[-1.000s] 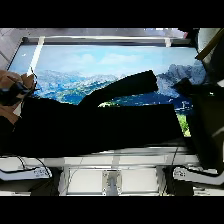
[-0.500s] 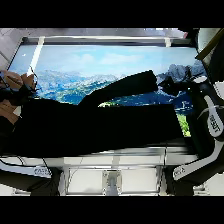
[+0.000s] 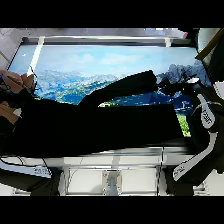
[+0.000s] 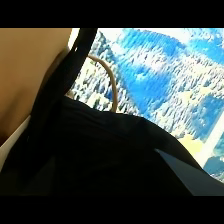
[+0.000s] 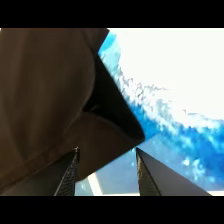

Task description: Fold the clothes and pants, and hang the long-sleeved shirts on hangers.

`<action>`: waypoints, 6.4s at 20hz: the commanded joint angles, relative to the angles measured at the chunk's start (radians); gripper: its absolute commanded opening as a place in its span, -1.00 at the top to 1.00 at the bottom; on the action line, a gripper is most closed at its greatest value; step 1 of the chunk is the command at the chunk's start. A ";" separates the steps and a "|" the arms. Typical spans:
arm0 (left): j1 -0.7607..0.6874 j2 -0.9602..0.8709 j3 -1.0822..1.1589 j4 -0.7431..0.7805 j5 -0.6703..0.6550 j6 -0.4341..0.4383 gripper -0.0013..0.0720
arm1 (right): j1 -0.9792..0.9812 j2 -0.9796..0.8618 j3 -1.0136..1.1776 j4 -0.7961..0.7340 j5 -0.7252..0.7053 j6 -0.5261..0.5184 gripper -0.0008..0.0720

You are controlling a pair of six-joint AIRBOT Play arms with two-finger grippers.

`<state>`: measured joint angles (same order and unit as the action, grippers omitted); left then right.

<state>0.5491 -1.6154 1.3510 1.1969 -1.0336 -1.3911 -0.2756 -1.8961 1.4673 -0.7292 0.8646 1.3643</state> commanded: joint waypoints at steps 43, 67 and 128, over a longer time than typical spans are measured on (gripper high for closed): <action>0.060 0.225 0.001 0.021 0.065 0.024 0.91 | -0.097 0.375 0.081 -0.487 0.027 0.438 0.96; -0.024 -0.202 0.131 -0.160 0.001 0.282 -0.06 | -0.073 0.397 0.214 -0.350 0.264 0.309 -0.14; -0.031 -0.023 0.147 -0.174 0.357 -0.120 0.91 | -0.070 -0.146 0.400 -0.229 0.201 -0.016 0.95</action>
<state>0.5190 -1.6398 1.4971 1.0233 -0.6601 -1.5116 -0.3439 -2.0418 1.7969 -1.0096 0.9745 1.3823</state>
